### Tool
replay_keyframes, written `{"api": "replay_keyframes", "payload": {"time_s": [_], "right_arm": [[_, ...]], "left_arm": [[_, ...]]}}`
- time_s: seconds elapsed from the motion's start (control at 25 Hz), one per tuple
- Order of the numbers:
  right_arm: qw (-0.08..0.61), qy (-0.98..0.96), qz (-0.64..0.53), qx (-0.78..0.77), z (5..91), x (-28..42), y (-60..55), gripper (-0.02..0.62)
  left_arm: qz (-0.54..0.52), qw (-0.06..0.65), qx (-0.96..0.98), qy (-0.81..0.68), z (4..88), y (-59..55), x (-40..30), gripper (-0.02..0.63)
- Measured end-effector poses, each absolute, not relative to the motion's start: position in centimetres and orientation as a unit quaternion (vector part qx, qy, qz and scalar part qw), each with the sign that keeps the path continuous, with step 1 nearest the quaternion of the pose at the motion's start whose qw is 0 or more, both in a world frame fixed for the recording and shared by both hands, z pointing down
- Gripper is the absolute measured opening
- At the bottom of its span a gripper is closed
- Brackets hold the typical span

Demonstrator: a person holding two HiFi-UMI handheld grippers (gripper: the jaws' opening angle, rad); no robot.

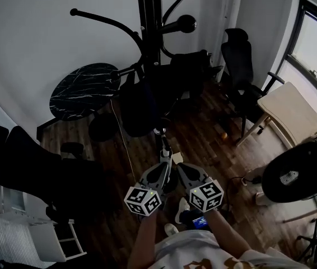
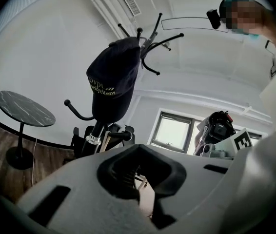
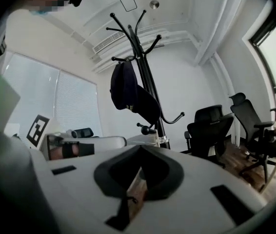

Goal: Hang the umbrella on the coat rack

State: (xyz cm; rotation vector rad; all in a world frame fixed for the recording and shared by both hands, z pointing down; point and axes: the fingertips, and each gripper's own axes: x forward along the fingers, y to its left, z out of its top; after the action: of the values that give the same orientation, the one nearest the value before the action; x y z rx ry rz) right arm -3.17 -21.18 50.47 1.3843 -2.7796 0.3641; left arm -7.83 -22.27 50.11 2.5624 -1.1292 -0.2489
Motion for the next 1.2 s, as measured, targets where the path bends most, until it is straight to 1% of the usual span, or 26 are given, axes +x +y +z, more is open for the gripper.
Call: {"api": "replay_keyframes", "payload": {"time_s": [0.2, 0.36, 0.44, 0.52, 0.84, 1.08, 1.2], "right_arm": [[0.006, -0.901, 0.098, 0.423, 48.9, -3.3, -18.6, 0.012], [-0.015, -0.904, 0.098, 0.415, 47.7, -2.6, -17.3, 0.012], [-0.012, -0.909, 0.096, 0.405, 47.5, -2.1, -16.4, 0.012], [-0.007, -0.911, 0.097, 0.401, 47.8, -1.1, -15.5, 0.011], [-0.028, -0.915, 0.121, 0.383, 47.7, 2.4, -12.7, 0.011], [-0.014, -0.929, 0.106, 0.355, 48.0, 2.7, -9.4, 0.011], [-0.001, -0.933, 0.099, 0.346, 48.6, 3.1, -7.9, 0.011]], "left_arm": [[-0.089, 0.156, 0.884, -0.431, 49.4, -20.6, -8.6, 0.02], [-0.105, 0.166, 0.871, -0.45, 48.9, -19.7, -8.8, 0.02], [-0.105, 0.166, 0.863, -0.466, 48.9, -19.1, -8.8, 0.02], [-0.106, 0.165, 0.856, -0.477, 48.9, -18.3, -8.4, 0.02], [-0.104, 0.149, 0.833, -0.522, 47.7, -13.9, -7.5, 0.02], [-0.073, 0.124, 0.82, -0.553, 47.5, -10.8, -6.8, 0.02], [-0.075, 0.116, 0.815, -0.563, 47.8, -9.5, -6.3, 0.02]]}}
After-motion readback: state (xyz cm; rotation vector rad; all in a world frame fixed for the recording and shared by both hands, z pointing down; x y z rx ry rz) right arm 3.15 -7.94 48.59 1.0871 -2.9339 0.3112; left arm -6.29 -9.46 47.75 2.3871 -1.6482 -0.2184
